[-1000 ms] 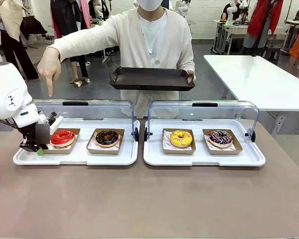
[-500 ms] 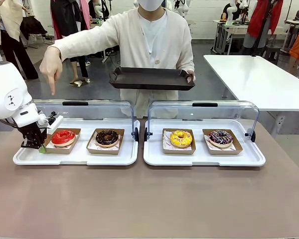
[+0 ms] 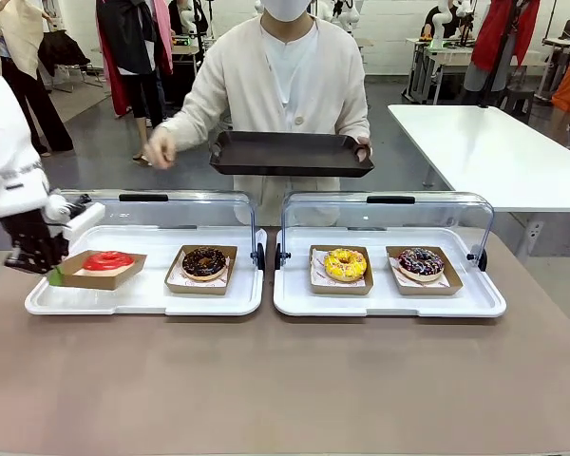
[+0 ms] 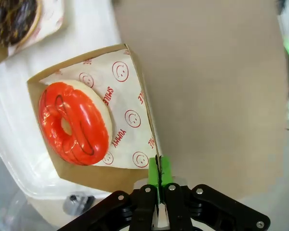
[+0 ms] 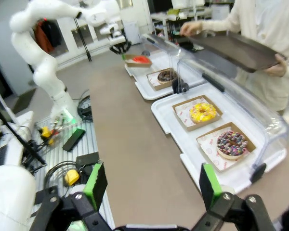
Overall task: Provide the desired donut to the person.
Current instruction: Pick up and lift the Paper togo box containing the Donut pointed at by the person, then place the picked Paper togo box onto the Handle tray extended by the person.
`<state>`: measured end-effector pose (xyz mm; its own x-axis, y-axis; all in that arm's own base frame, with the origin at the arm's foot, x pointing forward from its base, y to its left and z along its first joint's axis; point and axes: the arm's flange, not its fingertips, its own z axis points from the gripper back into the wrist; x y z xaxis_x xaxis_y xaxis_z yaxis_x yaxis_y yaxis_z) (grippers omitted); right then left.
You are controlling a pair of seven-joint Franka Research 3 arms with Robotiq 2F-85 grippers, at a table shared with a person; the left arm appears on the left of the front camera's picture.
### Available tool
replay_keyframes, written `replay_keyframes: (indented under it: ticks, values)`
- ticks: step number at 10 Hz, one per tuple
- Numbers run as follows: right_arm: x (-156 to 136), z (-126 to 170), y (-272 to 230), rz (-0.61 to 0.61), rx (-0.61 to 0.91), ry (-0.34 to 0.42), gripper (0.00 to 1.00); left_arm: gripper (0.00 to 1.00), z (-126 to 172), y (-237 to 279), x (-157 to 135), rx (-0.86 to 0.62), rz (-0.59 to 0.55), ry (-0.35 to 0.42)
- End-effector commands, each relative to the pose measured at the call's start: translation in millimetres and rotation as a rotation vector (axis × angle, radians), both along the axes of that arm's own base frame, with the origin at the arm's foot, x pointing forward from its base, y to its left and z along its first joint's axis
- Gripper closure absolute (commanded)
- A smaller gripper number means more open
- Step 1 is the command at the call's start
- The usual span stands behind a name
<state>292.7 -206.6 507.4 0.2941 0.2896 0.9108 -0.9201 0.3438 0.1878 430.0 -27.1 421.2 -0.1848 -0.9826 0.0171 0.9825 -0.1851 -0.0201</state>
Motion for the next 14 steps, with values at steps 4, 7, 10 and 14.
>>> replay_keyframes:
  ticks: [4, 7, 10, 14]
  values:
    - [1.3, 0.5, -0.5, 0.004, 0.019, -0.022, 0.00, 1.00, 121.3, -29.5, -78.2, 0.123, 0.006, -0.057]
    - [1.3, 0.5, -0.5, 0.004, 0.019, -0.022, 0.00, 1.00, 170.7, -27.9, -63.8, 0.119, 0.122, -0.139]
    - [1.3, 0.5, -0.5, 0.004, 0.019, -0.022, 0.00, 1.00, 174.3, -24.9, -53.0, 0.108, 0.148, -0.138]
    - [1.3, 0.5, -0.5, 0.004, 0.019, -0.022, 0.00, 1.00, 182.0, -24.3, -63.5, 0.097, 0.131, -0.148]
